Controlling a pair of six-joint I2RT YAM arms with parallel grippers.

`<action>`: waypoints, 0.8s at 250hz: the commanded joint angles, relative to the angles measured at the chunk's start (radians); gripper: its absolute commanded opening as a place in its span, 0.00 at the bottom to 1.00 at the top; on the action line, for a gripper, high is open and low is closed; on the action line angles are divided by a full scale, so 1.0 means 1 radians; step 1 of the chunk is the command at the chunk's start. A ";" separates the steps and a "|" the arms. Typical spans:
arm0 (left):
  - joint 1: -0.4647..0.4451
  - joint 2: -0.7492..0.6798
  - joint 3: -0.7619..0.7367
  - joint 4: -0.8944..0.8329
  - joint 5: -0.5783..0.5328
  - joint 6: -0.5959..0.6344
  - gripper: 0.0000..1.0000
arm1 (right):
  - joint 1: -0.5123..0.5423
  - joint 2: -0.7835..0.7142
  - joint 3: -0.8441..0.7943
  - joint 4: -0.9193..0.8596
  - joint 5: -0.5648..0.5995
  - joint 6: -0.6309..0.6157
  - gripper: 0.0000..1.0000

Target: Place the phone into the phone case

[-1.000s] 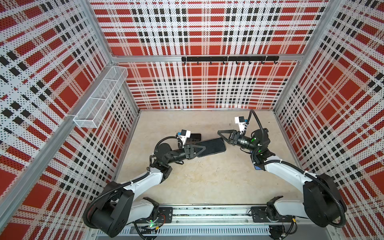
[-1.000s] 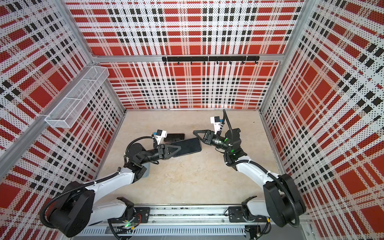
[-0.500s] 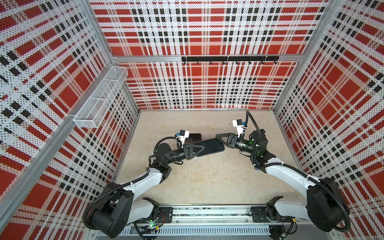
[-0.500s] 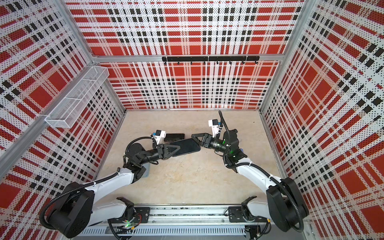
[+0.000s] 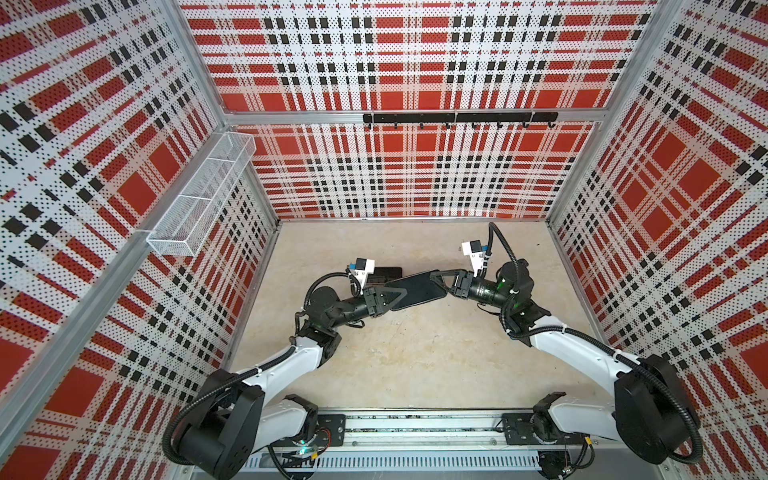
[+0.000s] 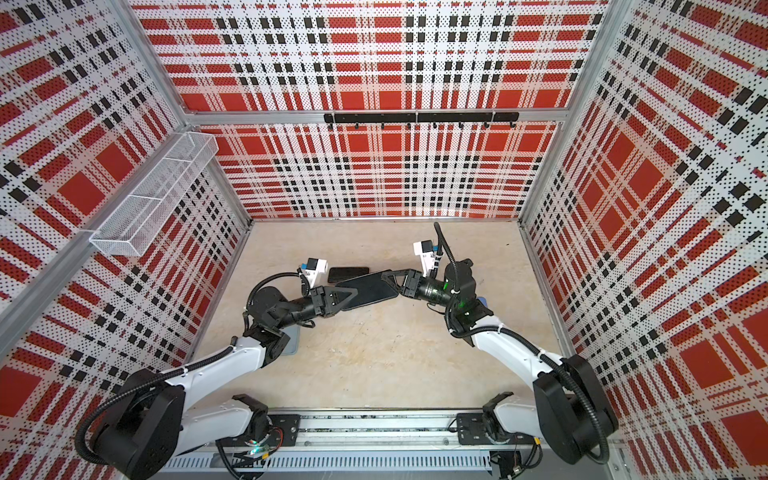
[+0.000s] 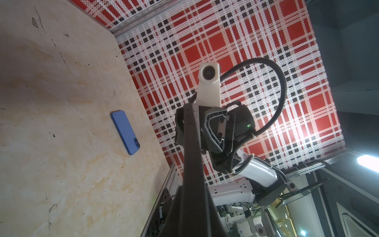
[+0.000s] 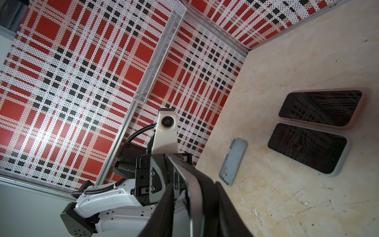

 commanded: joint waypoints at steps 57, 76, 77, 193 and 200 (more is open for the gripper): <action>-0.009 0.007 0.011 0.041 0.001 0.001 0.00 | 0.008 0.043 -0.011 0.189 0.001 0.034 0.12; -0.008 0.012 0.011 0.043 0.001 0.001 0.00 | 0.008 0.044 -0.020 0.201 0.014 0.032 0.08; -0.008 0.012 0.012 0.043 0.001 0.001 0.00 | 0.007 0.044 -0.020 0.203 0.014 0.031 0.08; 0.039 -0.004 0.003 0.047 0.002 -0.010 0.00 | 0.016 0.061 0.011 0.117 -0.089 0.007 0.19; 0.048 -0.006 0.005 0.047 0.006 -0.013 0.00 | 0.019 0.056 0.008 0.103 -0.101 0.000 0.19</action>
